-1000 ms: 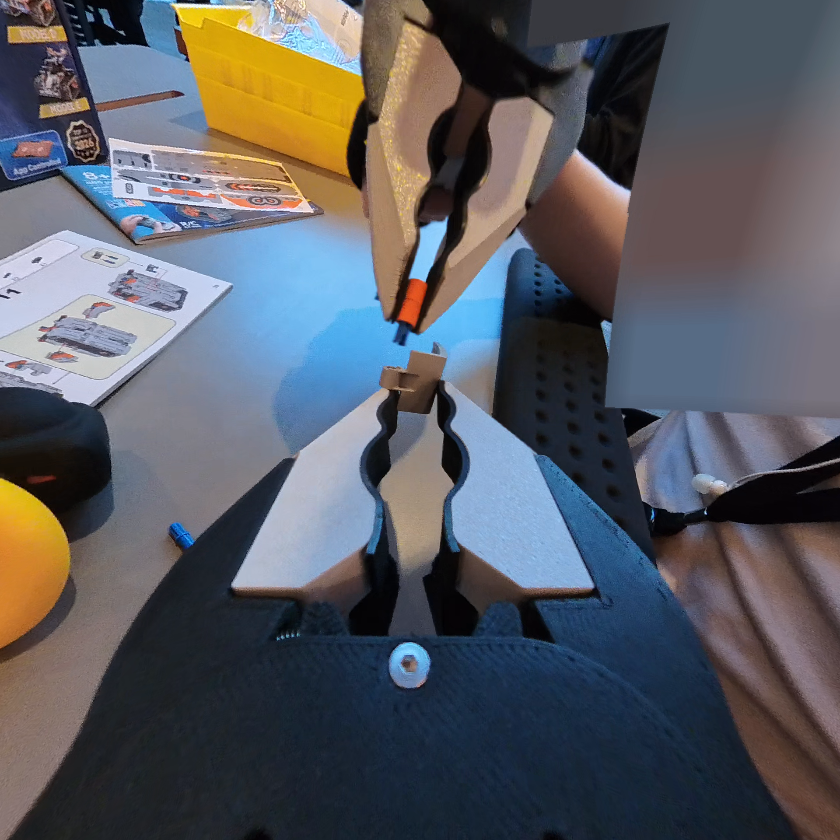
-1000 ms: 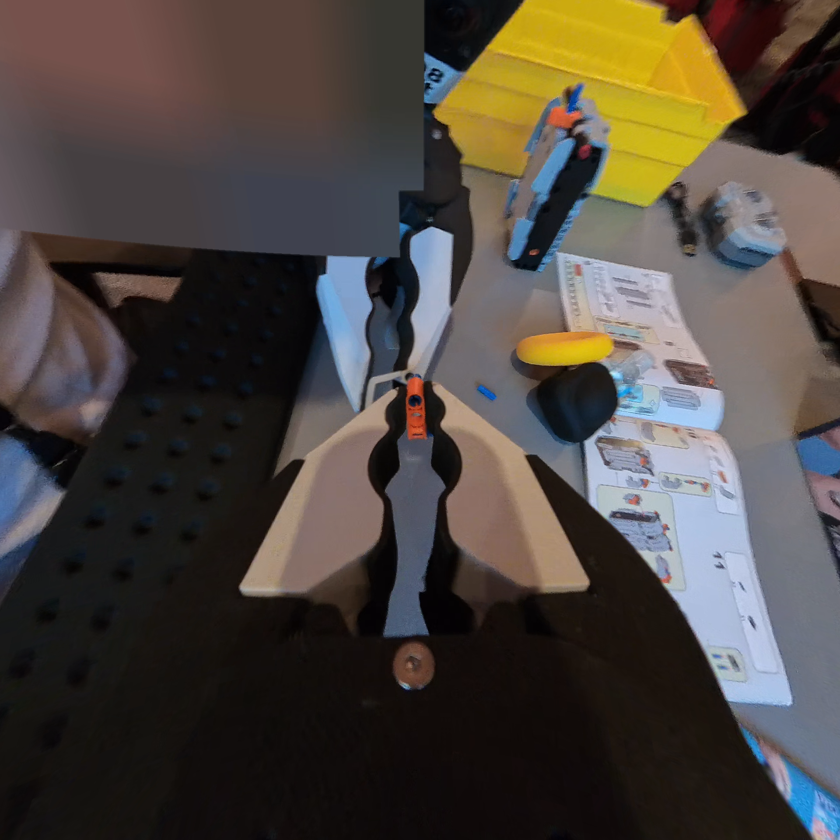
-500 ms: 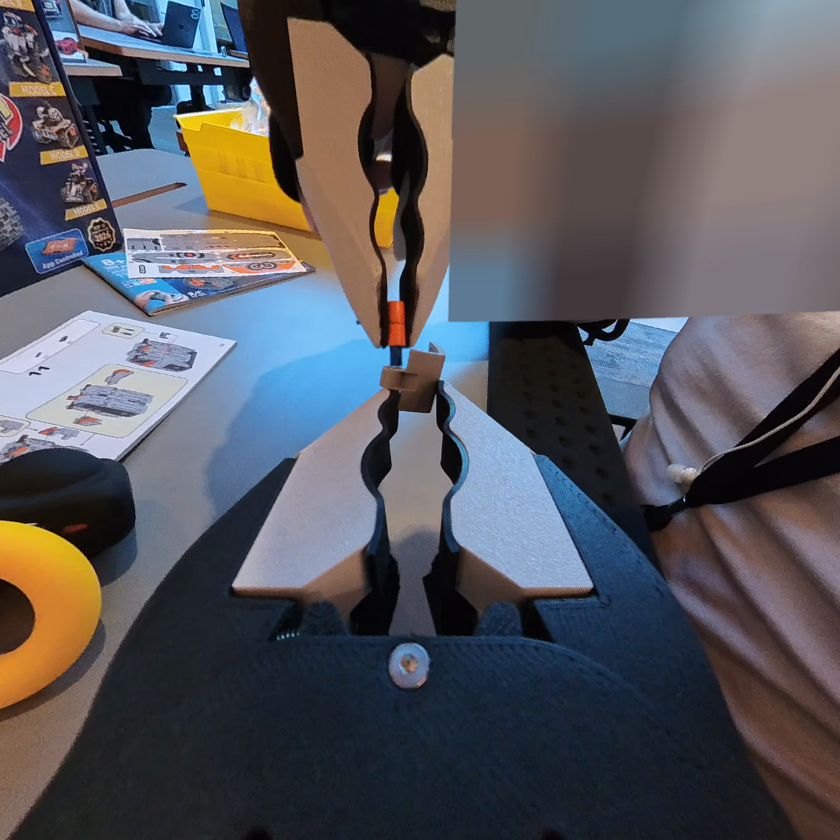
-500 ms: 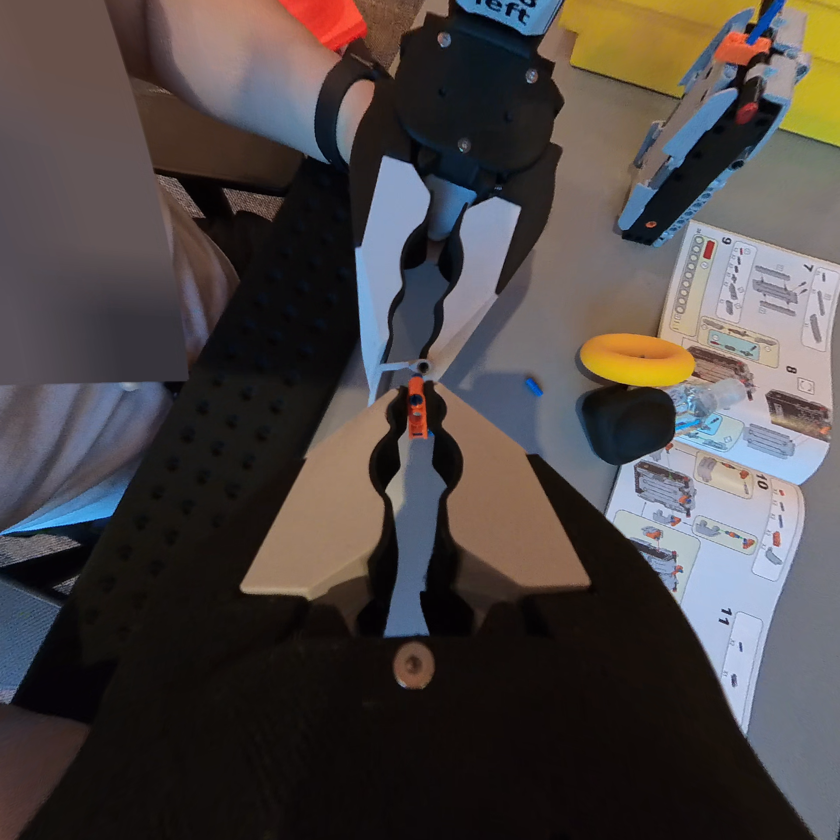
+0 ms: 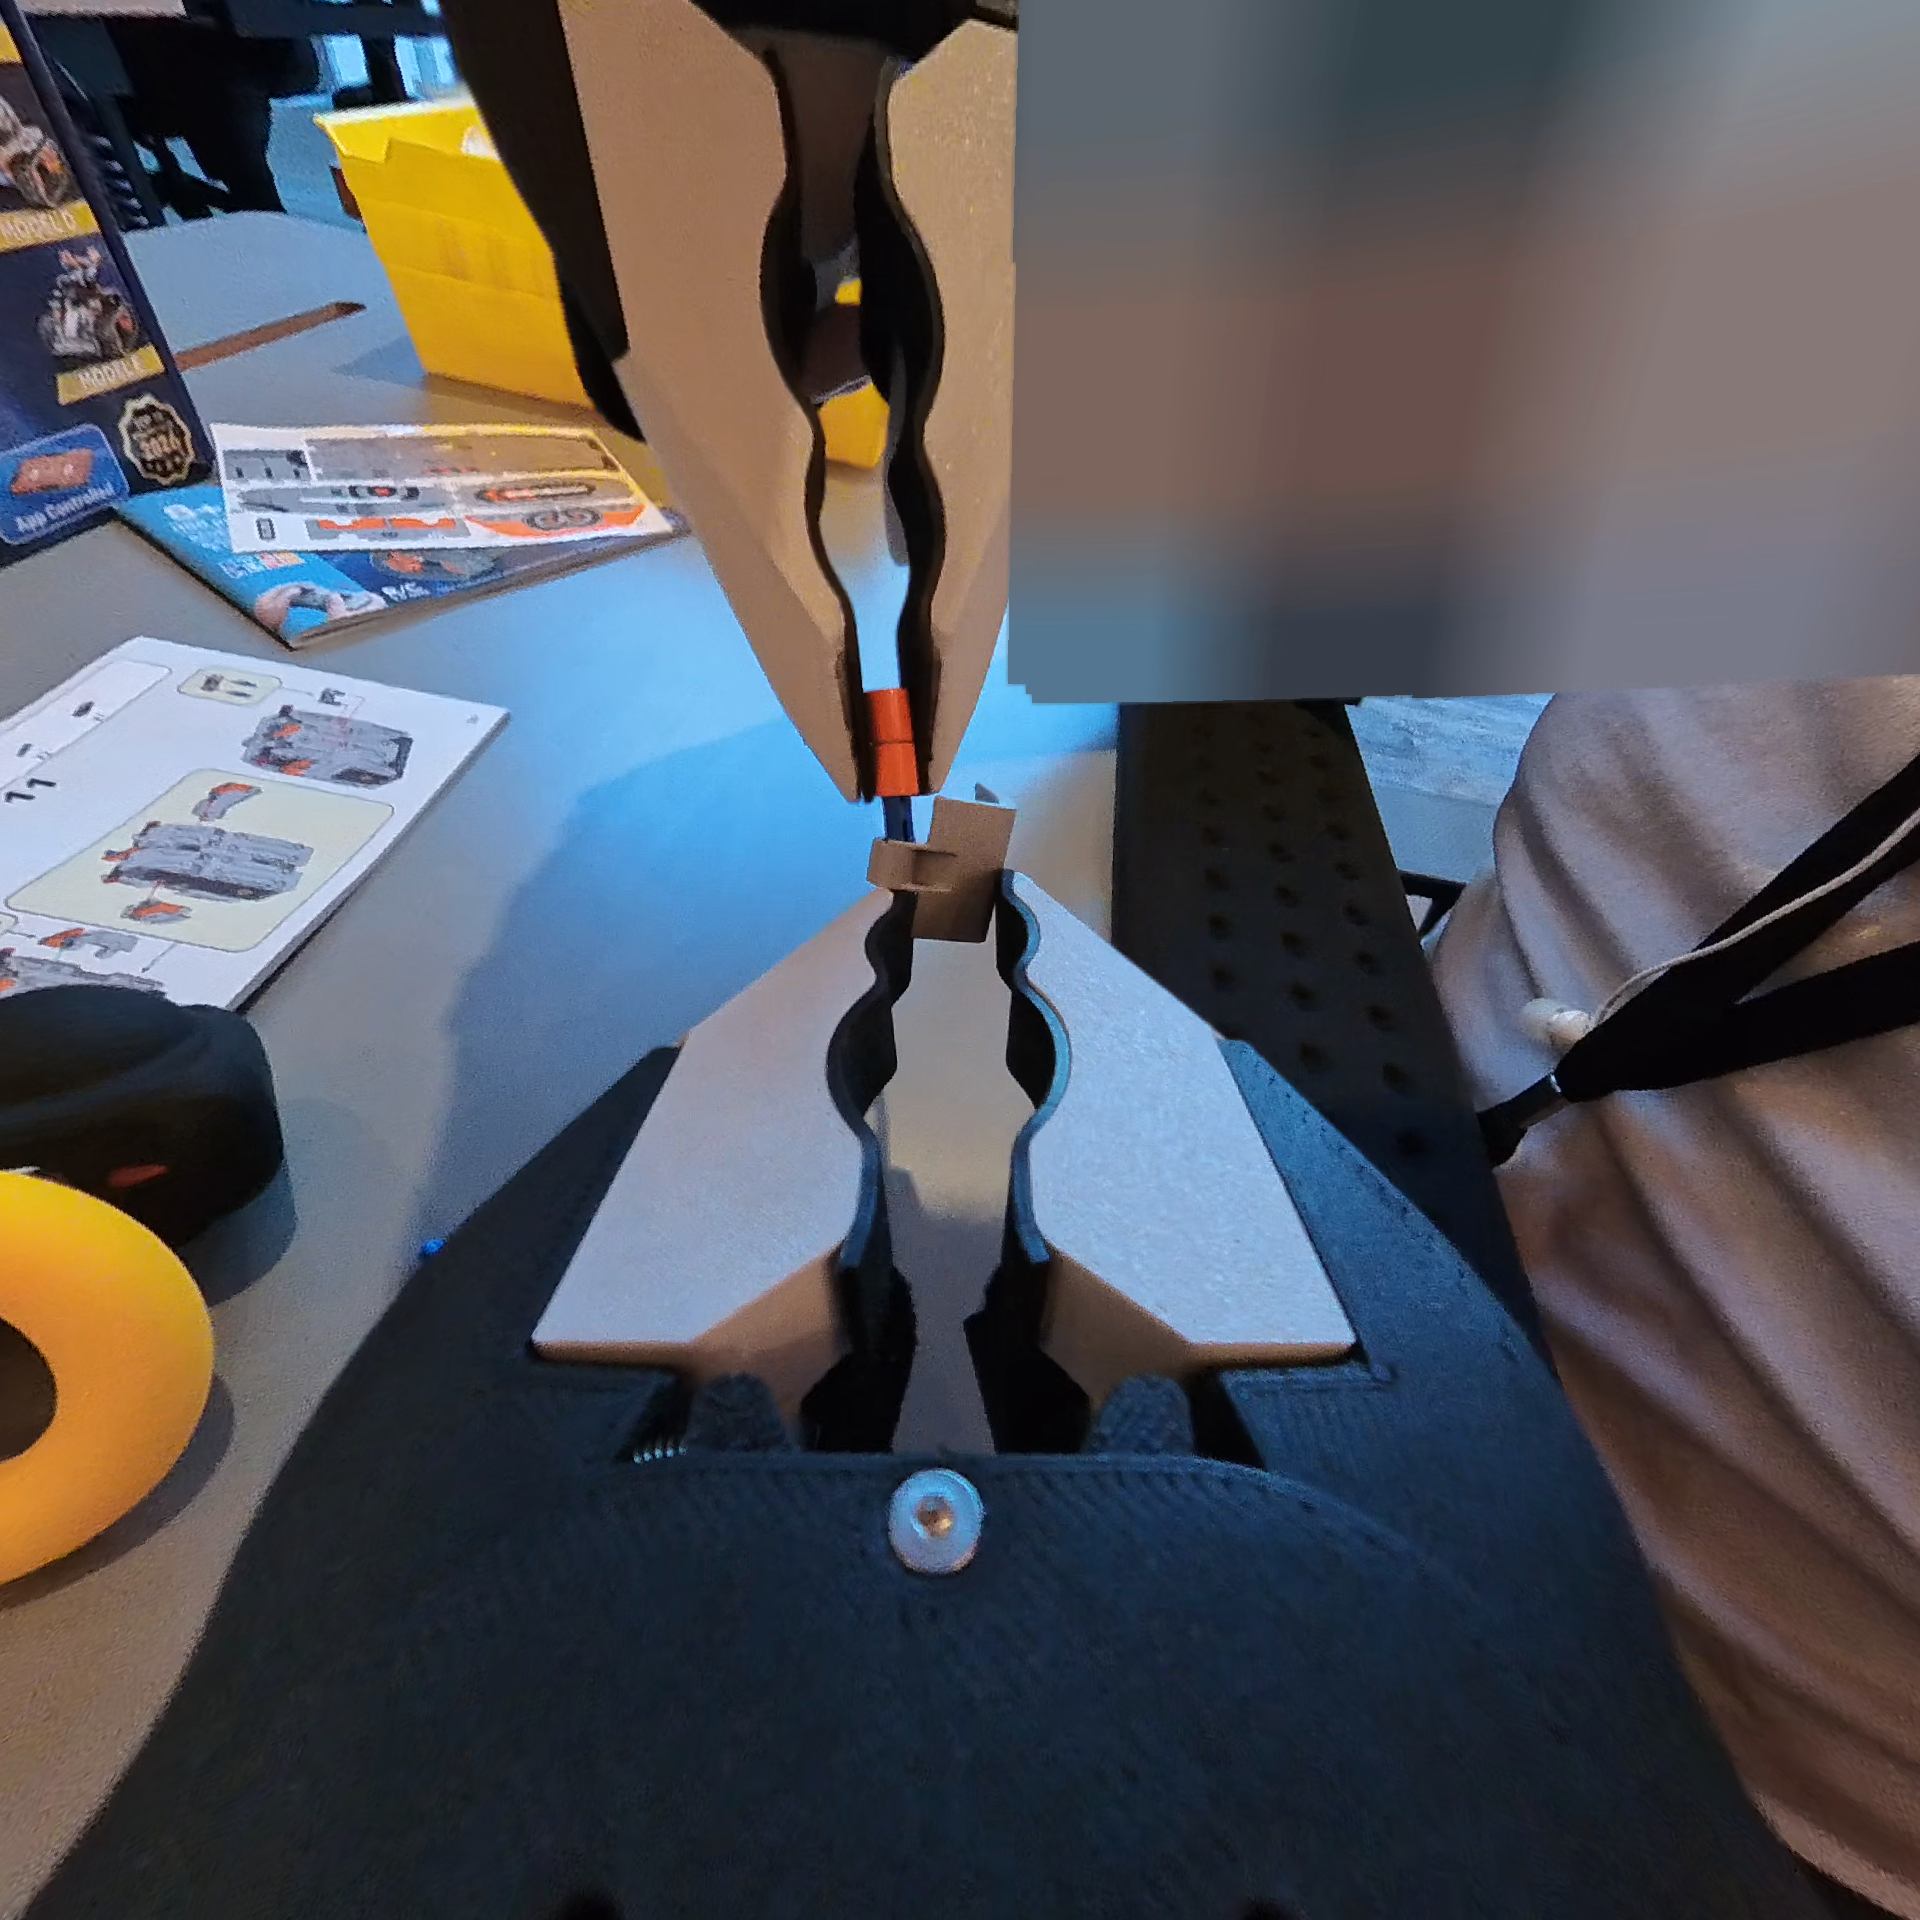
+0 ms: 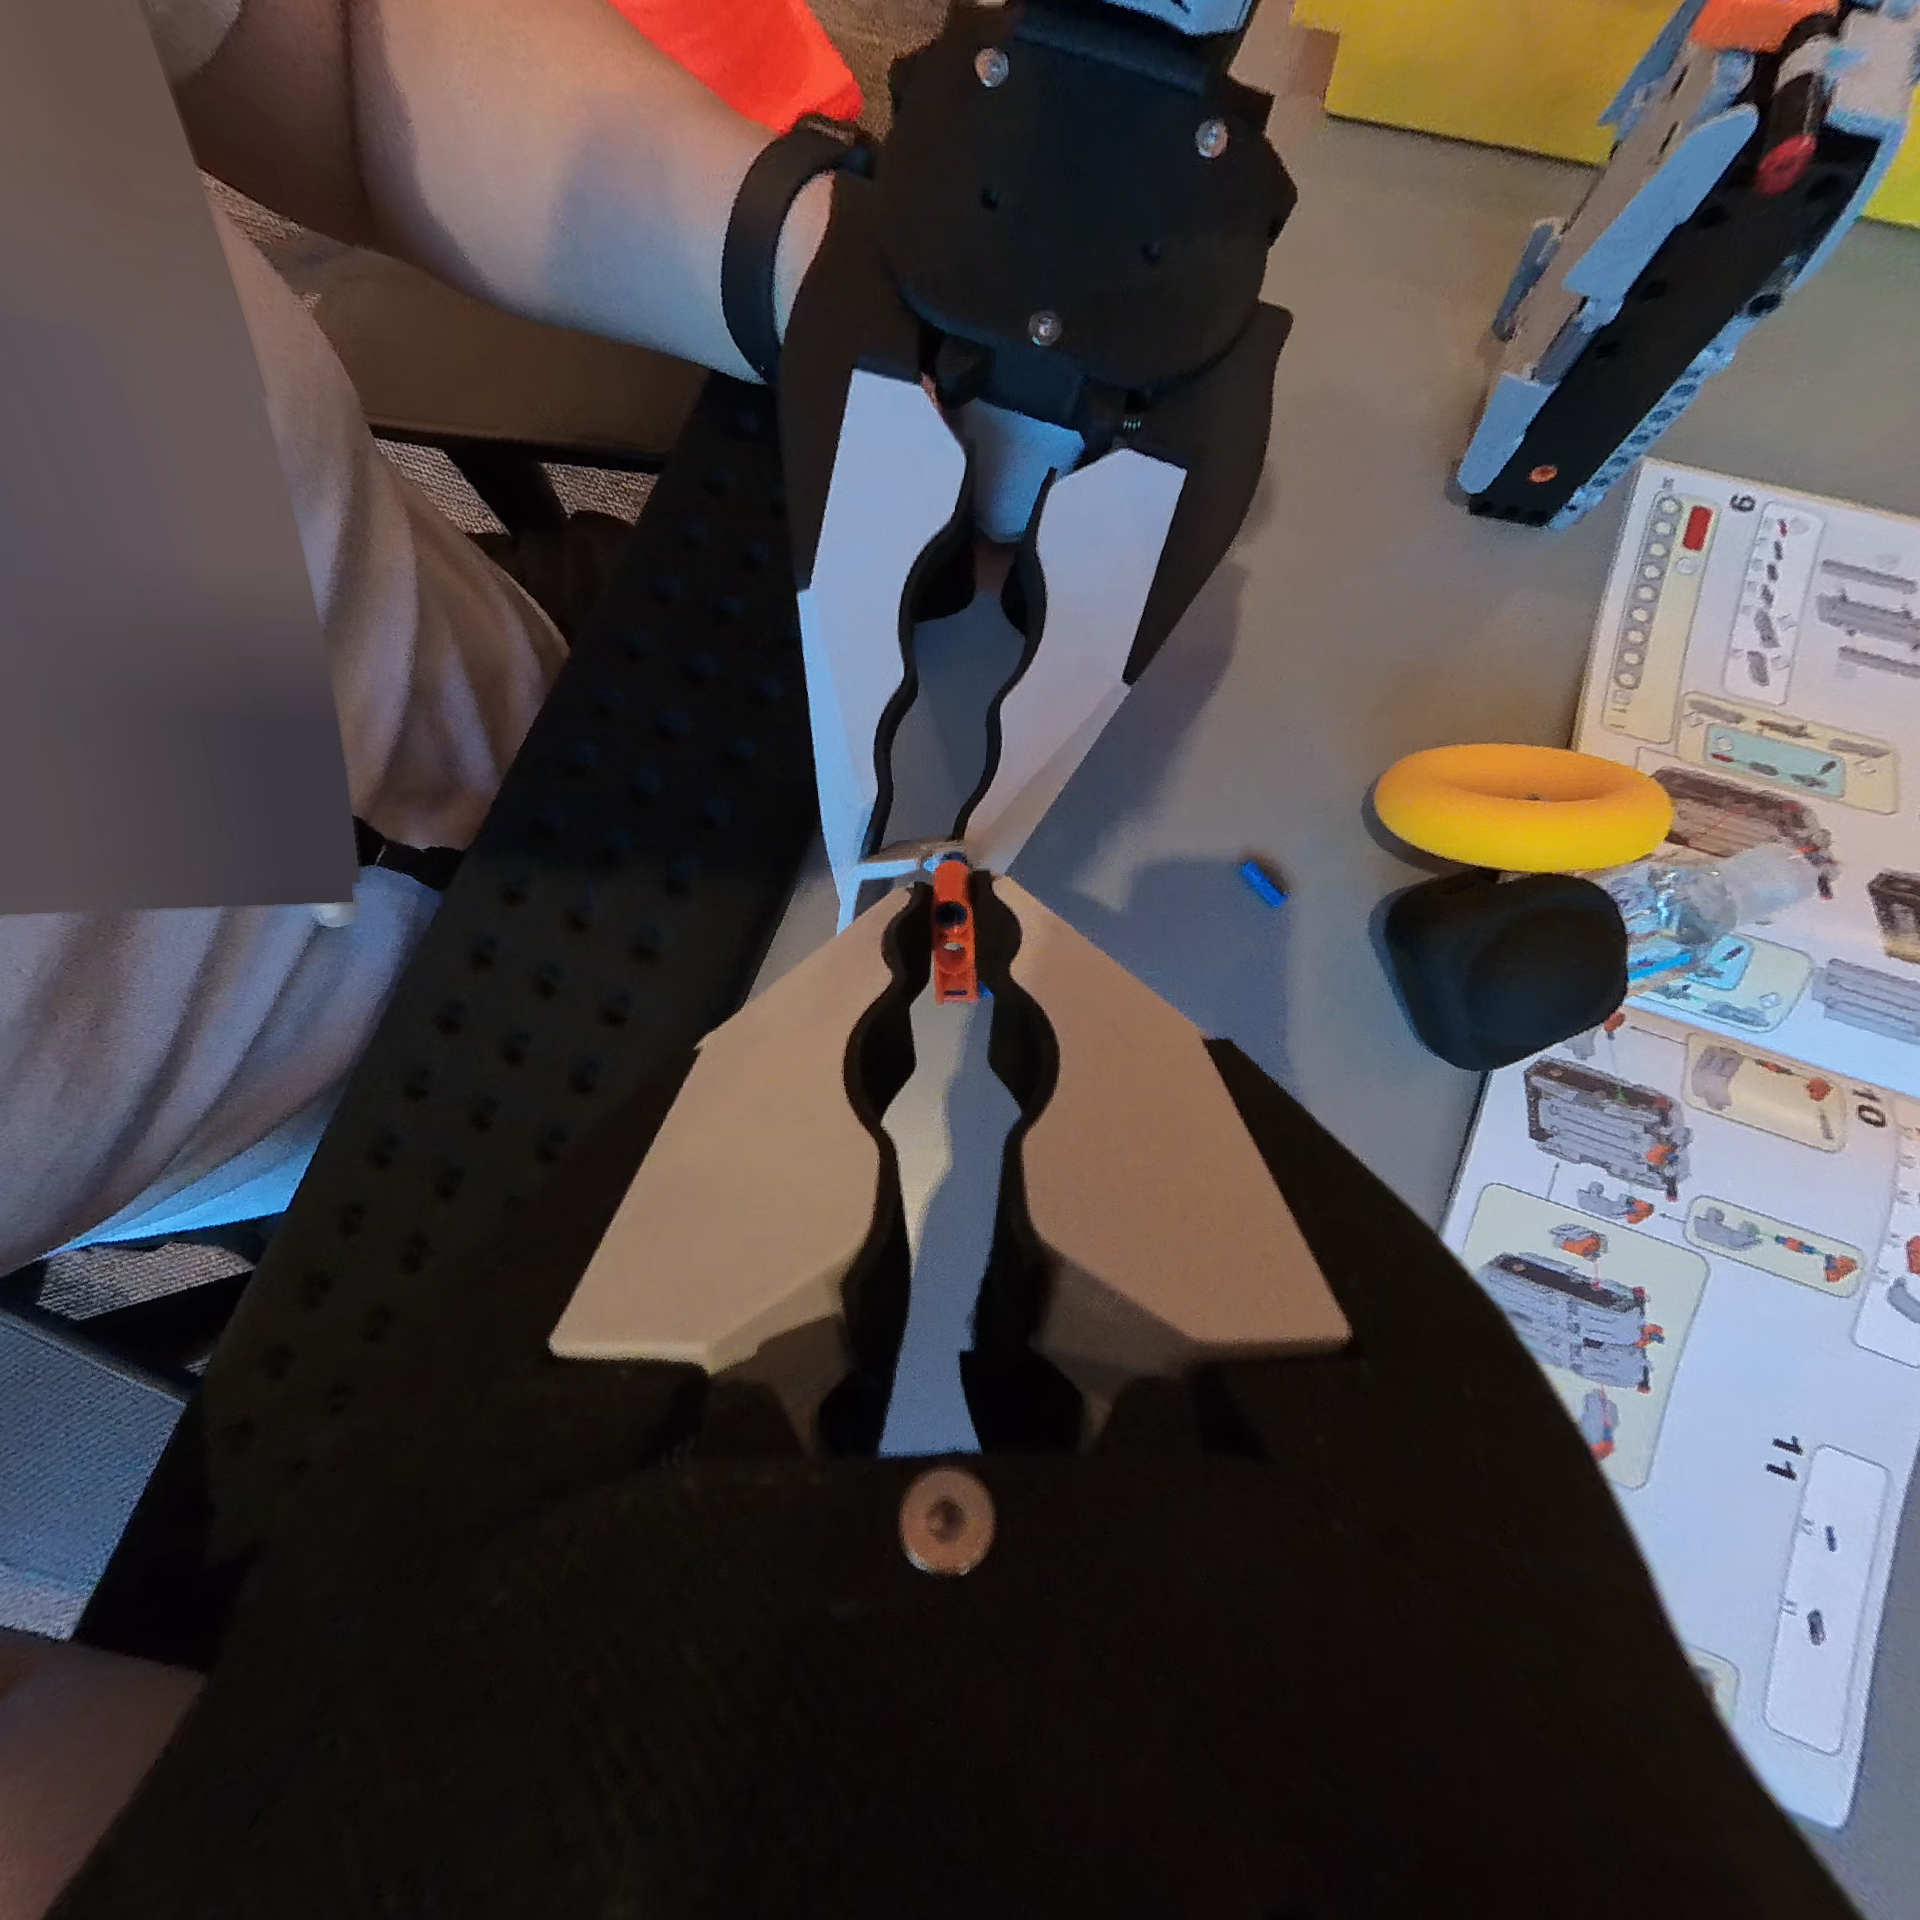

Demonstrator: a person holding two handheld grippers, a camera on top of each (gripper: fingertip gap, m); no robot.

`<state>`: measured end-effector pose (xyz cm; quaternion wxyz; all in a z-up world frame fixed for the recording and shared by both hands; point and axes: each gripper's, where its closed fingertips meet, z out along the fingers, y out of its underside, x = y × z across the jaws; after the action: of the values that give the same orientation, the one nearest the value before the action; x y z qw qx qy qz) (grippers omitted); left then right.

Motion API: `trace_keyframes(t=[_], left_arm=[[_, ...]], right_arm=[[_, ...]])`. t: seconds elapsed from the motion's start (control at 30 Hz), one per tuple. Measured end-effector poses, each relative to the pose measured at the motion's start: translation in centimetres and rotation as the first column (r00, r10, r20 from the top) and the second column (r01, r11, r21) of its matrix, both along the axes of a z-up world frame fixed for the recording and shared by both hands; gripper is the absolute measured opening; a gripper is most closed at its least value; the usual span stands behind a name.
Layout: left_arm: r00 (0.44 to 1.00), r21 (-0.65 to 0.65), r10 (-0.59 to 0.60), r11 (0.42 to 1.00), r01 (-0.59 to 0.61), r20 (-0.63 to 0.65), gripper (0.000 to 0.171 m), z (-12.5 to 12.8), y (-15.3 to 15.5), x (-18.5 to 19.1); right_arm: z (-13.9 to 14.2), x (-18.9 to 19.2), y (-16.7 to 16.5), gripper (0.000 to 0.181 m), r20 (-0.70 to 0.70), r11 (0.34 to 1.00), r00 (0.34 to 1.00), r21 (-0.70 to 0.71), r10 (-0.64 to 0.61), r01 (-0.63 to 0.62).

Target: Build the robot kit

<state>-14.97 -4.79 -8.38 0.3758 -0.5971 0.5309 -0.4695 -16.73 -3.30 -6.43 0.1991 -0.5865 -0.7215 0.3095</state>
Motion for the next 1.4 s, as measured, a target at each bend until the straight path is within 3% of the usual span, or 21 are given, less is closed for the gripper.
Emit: trace_keyframes(t=[0.4, 0.57, 1.0, 1.13, 1.4], left_arm=[[0.995, -0.123, -0.017, 0.992, 0.005, -0.095, 0.013, -2.2, 0.0, -0.3], [0.991, -0.113, -0.039, 0.993, 0.024, -0.131, 0.012, -2.9, -0.3, -0.2], [0.992, -0.166, -0.124, 0.978, 0.129, 0.037, 0.012, -0.1, -1.6, -0.6], [0.983, -0.223, -0.176, 0.958, 0.183, 0.052, 0.012, 0.0, -2.4, -0.7], [0.977, -0.252, -0.215, 0.945, 0.21, 0.01, 0.012, -1.1, -3.0, -0.7]], right_arm=[[-2.4, -0.1, 0.2, 0.006, 0.033, 0.996, 0.999, 0.084, -0.027, 0.024], [-3.1, 0.1, -0.1, 0.006, 0.023, 0.995, 1.0, 0.095, -0.002, 0.0], [-0.6, -0.5, -1.1, 0.006, -0.181, 0.993, 0.979, 0.088, 0.093, -0.078], [-0.6, -0.5, -1.7, 0.007, -0.155, 0.973, 0.976, 0.194, 0.153, -0.121], [-1.7, -0.3, -2.3, 0.007, -0.112, 0.959, 0.978, 0.244, 0.175, -0.143]])
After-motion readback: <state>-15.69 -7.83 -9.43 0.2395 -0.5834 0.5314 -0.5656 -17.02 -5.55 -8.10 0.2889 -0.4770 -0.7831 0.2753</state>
